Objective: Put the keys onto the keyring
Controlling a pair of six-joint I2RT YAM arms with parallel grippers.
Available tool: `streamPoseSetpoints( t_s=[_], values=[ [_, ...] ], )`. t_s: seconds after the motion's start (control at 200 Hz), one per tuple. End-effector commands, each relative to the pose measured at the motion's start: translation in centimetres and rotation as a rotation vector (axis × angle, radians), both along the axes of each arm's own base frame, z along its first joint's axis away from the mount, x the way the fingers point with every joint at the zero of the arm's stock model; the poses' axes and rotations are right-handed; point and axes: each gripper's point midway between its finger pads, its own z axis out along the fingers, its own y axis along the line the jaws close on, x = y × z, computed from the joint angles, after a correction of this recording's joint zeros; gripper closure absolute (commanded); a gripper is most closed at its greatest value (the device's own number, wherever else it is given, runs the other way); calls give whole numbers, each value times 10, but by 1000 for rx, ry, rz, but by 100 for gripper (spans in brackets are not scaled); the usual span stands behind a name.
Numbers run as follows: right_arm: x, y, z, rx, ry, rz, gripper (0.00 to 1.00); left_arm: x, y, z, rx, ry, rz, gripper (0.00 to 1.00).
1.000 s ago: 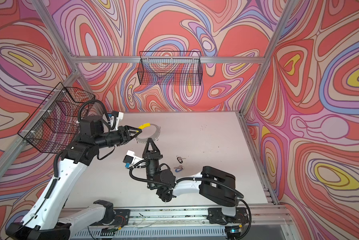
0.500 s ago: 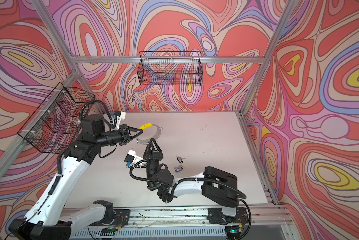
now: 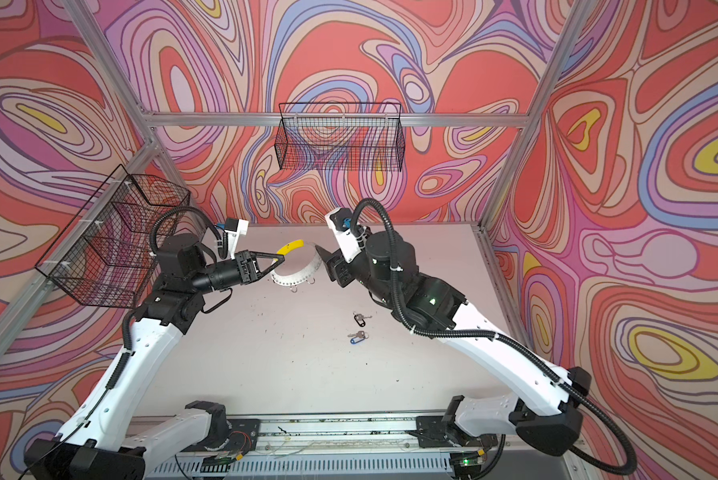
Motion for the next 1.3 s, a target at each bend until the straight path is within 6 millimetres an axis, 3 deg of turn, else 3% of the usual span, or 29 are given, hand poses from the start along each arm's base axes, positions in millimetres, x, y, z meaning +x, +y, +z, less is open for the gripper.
streamPoseSetpoints(
  t_s=[0.0, 0.245, 0.476, 0.601, 0.736, 0.951, 1.147, 1.237, 1.297],
  values=[
    [-13, 17, -64, 48, 379, 204, 25, -29, -9, 24, -17, -176, -149, 100],
    [-24, 18, -73, 154, 459, 394, 22, -55, -13, 16, -14, -176, -248, 100],
    [-7, -34, -77, 257, 481, 283, 23, -62, -12, 10, -16, -185, -255, 100],
    [3, -51, -113, 200, 560, 155, 25, -60, -12, 5, -16, -173, -247, 100],
    [10, -73, -175, 83, 673, -11, 28, -56, -12, 1, -24, -158, -234, 100],
    [3, -95, -260, -19, 806, -144, 36, -47, -11, -6, -33, -130, -202, 100],
    [2, -109, -299, -72, 796, -253, 49, -36, -8, -15, -24, -103, -144, 100],
    [1, -104, -312, -150, 784, -292, 54, -32, -8, -16, -29, -96, -131, 100],
    [-5, -90, -323, -208, 776, -279, 56, -30, -8, -16, -34, -93, -126, 100]
  ],
)
